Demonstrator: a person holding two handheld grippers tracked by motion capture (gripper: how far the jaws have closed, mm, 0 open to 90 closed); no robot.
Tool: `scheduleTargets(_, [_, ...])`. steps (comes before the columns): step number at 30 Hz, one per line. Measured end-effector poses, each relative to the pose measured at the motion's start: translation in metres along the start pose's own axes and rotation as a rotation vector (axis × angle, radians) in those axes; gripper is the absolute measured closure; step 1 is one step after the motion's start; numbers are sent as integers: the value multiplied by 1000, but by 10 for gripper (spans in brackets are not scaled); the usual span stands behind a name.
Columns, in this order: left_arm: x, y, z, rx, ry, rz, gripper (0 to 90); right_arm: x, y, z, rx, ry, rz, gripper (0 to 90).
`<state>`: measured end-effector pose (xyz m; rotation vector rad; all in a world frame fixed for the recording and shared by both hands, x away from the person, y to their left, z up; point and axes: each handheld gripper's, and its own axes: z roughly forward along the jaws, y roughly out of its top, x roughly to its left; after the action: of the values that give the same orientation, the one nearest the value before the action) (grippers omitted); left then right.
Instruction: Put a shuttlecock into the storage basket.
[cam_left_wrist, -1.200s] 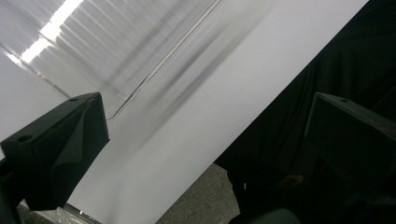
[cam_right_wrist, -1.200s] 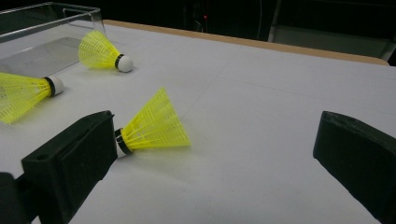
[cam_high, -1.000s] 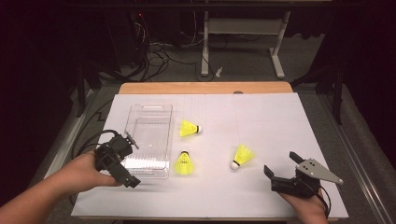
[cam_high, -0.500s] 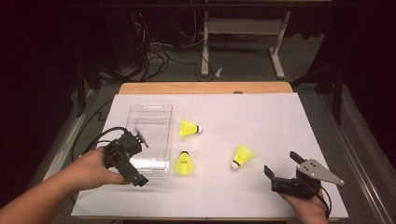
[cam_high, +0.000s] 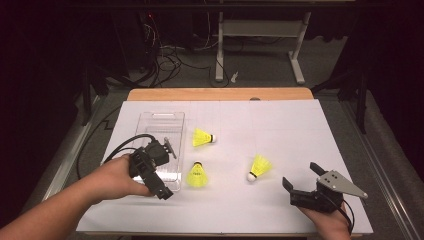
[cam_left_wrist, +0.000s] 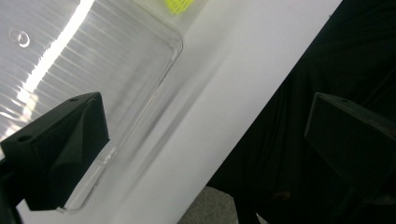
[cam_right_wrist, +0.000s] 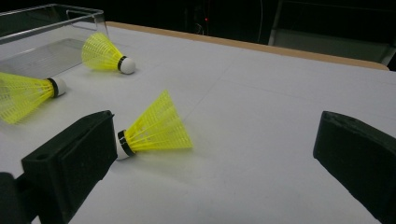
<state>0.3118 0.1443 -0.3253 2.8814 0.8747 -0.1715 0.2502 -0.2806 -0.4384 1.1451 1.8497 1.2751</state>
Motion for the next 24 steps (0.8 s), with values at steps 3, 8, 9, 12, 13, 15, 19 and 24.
scheduleTargets(3, [-2,8,0,-2,4,10,8,0,0,0,0,1,1,1])
scheduleTargets(8, [-7,19,-1,-12,0,36,8,0,0,1,3,4,-2,1])
scheduleTargets(9, [-8,22,-1,-8,-2,41,8,0,0,1,3,4,-2,1])
scheduleTargets(12, [-8,28,-1,-12,3,43,8,-1,0,1,3,4,1,1])
scheduleTargets(13, [-8,30,0,-10,2,44,8,-1,0,0,2,5,0,1])
scheduleTargets(15, [-7,33,1,-9,11,48,8,-1,0,0,1,6,-1,1])
scheduleTargets(19, [-5,41,4,-22,9,58,8,0,0,1,8,13,1,1])
scheduleTargets(24, [-4,52,11,-26,11,83,8,0,0,1,7,16,2,1])
